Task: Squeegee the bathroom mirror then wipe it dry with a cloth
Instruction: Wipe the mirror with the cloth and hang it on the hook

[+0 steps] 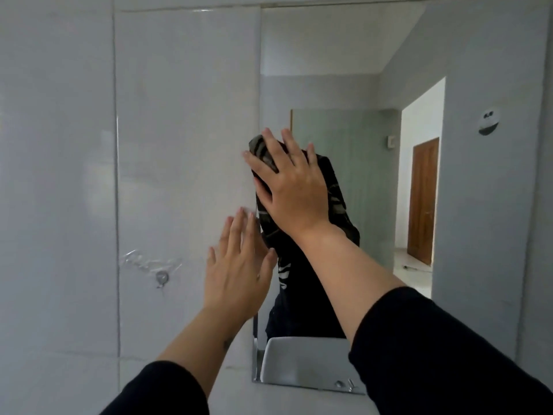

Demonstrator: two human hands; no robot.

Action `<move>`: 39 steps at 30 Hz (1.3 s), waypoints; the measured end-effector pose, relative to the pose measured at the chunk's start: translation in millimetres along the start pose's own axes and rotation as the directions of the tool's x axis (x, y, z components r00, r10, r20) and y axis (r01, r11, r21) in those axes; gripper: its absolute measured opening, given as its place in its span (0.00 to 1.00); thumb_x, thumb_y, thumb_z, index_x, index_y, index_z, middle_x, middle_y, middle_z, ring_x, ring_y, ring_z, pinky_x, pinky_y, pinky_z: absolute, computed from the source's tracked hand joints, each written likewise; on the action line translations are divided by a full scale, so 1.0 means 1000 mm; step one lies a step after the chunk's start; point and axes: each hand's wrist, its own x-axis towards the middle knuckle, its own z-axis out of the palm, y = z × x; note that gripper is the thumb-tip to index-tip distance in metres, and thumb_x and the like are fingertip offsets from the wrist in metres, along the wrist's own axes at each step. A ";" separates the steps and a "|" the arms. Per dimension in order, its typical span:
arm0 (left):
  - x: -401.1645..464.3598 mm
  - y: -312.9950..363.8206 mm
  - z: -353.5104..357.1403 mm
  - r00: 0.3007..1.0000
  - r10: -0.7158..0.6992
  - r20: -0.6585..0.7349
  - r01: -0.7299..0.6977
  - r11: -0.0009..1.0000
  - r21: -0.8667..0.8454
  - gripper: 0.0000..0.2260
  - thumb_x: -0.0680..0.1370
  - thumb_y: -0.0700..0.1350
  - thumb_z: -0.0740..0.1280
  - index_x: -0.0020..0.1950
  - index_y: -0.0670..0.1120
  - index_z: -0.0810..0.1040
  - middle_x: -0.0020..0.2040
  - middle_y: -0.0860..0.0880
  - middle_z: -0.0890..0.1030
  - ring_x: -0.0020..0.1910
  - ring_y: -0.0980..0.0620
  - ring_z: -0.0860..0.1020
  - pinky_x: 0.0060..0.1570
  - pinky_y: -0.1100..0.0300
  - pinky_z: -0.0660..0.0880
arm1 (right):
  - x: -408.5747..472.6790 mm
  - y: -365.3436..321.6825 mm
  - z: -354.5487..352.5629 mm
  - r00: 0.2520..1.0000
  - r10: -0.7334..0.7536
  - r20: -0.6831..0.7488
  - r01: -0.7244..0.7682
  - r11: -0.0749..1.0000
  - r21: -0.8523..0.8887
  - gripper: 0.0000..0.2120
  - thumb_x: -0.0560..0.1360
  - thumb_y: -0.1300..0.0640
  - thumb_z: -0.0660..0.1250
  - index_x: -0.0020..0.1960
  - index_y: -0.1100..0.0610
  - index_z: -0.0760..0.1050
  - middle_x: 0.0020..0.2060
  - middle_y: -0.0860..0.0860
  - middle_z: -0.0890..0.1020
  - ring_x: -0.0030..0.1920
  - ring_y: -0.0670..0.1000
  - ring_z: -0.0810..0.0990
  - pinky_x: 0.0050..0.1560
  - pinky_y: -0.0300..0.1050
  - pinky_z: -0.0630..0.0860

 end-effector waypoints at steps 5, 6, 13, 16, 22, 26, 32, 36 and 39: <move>-0.018 0.003 0.013 1.000 -0.024 0.016 0.024 0.999 -0.031 0.32 0.80 0.60 0.48 0.75 0.52 0.33 0.76 0.54 0.33 0.75 0.53 0.33 0.74 0.43 0.46 | -0.032 0.007 -0.004 0.998 -0.066 0.011 0.066 0.998 0.011 0.17 0.80 0.50 0.58 0.68 0.46 0.72 0.71 0.53 0.70 0.72 0.59 0.66 0.69 0.63 0.64; -0.020 0.004 0.015 0.999 -0.027 0.023 0.027 0.999 -0.035 0.33 0.80 0.60 0.49 0.75 0.52 0.32 0.76 0.55 0.32 0.75 0.53 0.33 0.74 0.42 0.46 | -0.038 0.012 -0.006 0.998 -0.064 0.009 0.064 0.998 0.011 0.16 0.80 0.49 0.58 0.67 0.46 0.72 0.71 0.53 0.71 0.72 0.59 0.67 0.68 0.62 0.65; -0.021 0.007 0.020 0.997 -0.050 0.064 0.051 0.999 -0.014 0.47 0.72 0.71 0.56 0.74 0.49 0.29 0.75 0.54 0.29 0.75 0.52 0.33 0.73 0.40 0.50 | -0.072 0.065 -0.032 0.999 0.026 0.029 -0.025 0.999 -0.023 0.17 0.80 0.49 0.59 0.68 0.45 0.71 0.72 0.54 0.69 0.73 0.59 0.65 0.70 0.63 0.63; -0.020 0.012 0.022 0.995 -0.076 0.071 0.075 0.997 0.023 0.53 0.67 0.75 0.57 0.74 0.48 0.28 0.76 0.52 0.30 0.75 0.50 0.33 0.72 0.40 0.50 | -0.084 0.093 -0.044 0.996 0.067 0.060 -0.065 0.997 -0.043 0.18 0.80 0.49 0.59 0.70 0.45 0.69 0.73 0.54 0.67 0.74 0.60 0.62 0.71 0.64 0.61; -0.020 0.018 0.028 0.993 -0.107 0.048 0.105 0.994 0.036 0.55 0.66 0.74 0.59 0.75 0.45 0.30 0.77 0.48 0.34 0.76 0.48 0.34 0.73 0.41 0.52 | -0.122 0.154 -0.069 0.972 0.235 0.002 -0.234 0.972 -0.034 0.19 0.80 0.50 0.60 0.70 0.47 0.69 0.73 0.57 0.66 0.74 0.62 0.60 0.70 0.67 0.61; -0.020 0.019 0.030 0.993 -0.119 0.028 0.118 0.993 0.012 0.56 0.65 0.74 0.61 0.75 0.46 0.31 0.77 0.50 0.34 0.76 0.50 0.35 0.72 0.39 0.52 | -0.146 0.187 -0.081 0.925 0.376 -0.053 -0.378 0.926 -0.024 0.19 0.80 0.49 0.59 0.70 0.48 0.68 0.74 0.57 0.65 0.75 0.61 0.59 0.72 0.64 0.56; -0.022 0.016 0.034 0.995 -0.101 -0.003 0.101 0.995 -0.023 0.55 0.65 0.72 0.63 0.76 0.48 0.33 0.77 0.53 0.35 0.75 0.54 0.34 0.72 0.40 0.50 | -0.173 0.201 -0.084 0.838 0.526 -0.146 -0.533 0.846 -0.011 0.19 0.80 0.49 0.58 0.70 0.49 0.69 0.73 0.57 0.66 0.74 0.61 0.61 0.70 0.63 0.60; -0.022 0.016 0.036 0.996 -0.092 -0.018 0.091 0.995 -0.034 0.56 0.64 0.73 0.62 0.76 0.48 0.33 0.77 0.55 0.34 0.75 0.55 0.34 0.72 0.41 0.50 | -0.195 0.181 -0.076 0.787 0.582 -0.205 -0.597 0.802 -0.015 0.18 0.80 0.51 0.60 0.70 0.49 0.68 0.72 0.59 0.68 0.73 0.63 0.62 0.68 0.67 0.64; -0.021 0.014 0.037 0.996 -0.086 -0.021 0.085 0.995 -0.042 0.56 0.63 0.74 0.62 0.75 0.49 0.33 0.77 0.55 0.34 0.75 0.54 0.35 0.73 0.42 0.52 | -0.193 0.156 -0.068 0.819 0.540 -0.194 -0.554 0.832 -0.024 0.18 0.80 0.52 0.60 0.69 0.49 0.69 0.72 0.59 0.67 0.73 0.63 0.62 0.69 0.68 0.62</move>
